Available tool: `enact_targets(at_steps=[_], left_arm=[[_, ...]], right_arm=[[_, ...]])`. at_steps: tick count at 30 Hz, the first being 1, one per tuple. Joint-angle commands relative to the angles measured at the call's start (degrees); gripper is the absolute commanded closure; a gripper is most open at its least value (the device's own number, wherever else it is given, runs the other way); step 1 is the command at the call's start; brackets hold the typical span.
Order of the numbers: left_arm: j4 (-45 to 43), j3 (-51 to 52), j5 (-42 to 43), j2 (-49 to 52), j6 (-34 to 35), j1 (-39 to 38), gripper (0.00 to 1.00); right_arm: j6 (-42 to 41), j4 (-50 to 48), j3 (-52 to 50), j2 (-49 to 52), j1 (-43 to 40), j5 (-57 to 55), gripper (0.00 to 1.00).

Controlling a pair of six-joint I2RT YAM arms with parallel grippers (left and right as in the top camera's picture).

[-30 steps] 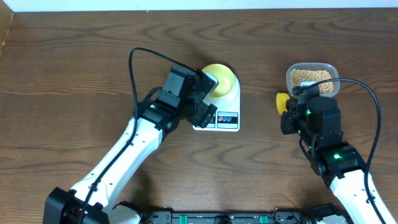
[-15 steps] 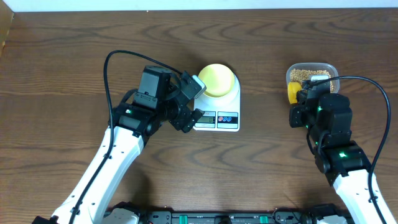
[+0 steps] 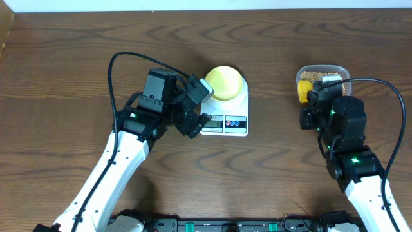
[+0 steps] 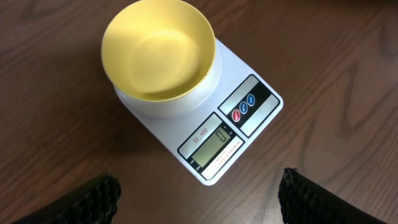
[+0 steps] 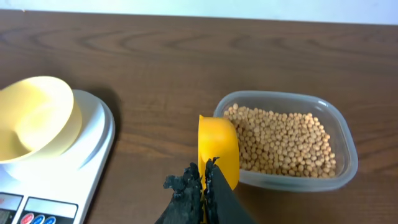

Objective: Scoop item into bowl and weigh 50g on scale
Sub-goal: 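Move the yellow scoop with the right gripper over the soybean tub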

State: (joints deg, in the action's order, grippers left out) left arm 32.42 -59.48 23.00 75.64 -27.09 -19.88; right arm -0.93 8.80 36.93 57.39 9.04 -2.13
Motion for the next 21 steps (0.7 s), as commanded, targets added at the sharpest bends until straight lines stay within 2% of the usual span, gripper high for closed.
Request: enact_targets(at_steps=[1,12,16,21], left_arm=[[0.1,0.4,-0.1,-0.4,-1.0,0.3,0.16],[0.1,0.4,-0.1,-0.4,-1.0,0.3,0.16],[0.1,0.4,-0.1,-0.4,-1.0,0.3,0.16],[0.1,0.4,-0.1,-0.4,-1.0,0.3,0.16]], right_arm=[[0.8,-1.0,0.9,-0.3,-0.4,0.3,0.99],[0.7,-6.4,0.9,-0.5,-0.4,1.1,0.99],[-2.2,-7.2,0.9,-0.5,-0.4,1.3,0.99],[-4.0,-9.5,0.9,-0.5,-0.4,6.9,0.99]])
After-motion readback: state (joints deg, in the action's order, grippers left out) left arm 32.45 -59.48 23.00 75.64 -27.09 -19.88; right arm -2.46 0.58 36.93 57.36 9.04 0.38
